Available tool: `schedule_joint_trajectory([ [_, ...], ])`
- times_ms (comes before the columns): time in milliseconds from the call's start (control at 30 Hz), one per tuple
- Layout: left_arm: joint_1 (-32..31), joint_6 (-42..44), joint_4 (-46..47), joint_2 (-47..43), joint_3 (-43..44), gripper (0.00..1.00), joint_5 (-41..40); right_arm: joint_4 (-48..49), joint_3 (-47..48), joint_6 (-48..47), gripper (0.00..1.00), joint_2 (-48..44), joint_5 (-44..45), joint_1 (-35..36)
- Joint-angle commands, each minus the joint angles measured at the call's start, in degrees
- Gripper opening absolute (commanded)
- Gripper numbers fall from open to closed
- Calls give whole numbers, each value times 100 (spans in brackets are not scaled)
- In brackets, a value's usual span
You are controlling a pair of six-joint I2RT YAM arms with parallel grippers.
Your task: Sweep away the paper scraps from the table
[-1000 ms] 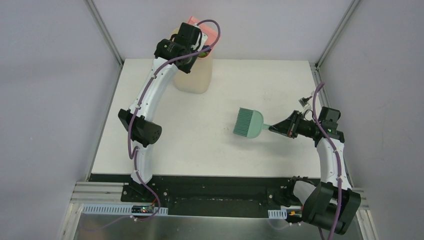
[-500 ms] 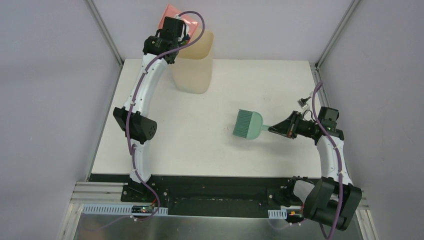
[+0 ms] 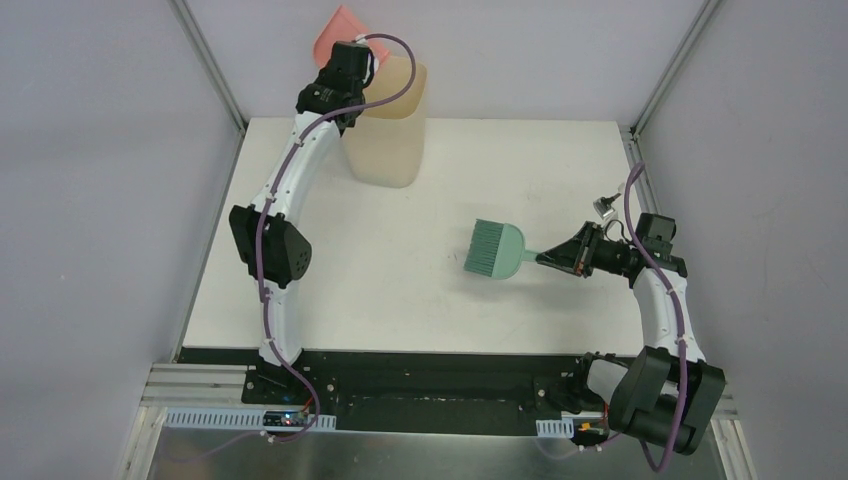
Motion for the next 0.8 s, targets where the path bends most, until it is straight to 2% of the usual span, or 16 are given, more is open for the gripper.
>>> schedule_joint_trajectory([
  [0, -14, 1276, 1392, -573, -510, 0, -561, 192, 184, -73, 0, -110, -270, -26],
  [300, -27, 4353, 4623, -968, -2115, 0, -576, 248, 140, -55, 0, 52, -222, -26],
  [433, -15, 5181, 5648, -959, -2416, 0, -529, 259, 161, -50, 0, 175, -204, -26],
  [567, -18, 6434, 7344, -966, -3071, 0, -479, 183, 183, -134, 0, 135, -139, -34],
  [767, -19, 6454, 7402, -1028, -3146, 0, -460, 187, 167, -145, 0, 15, -96, -33],
])
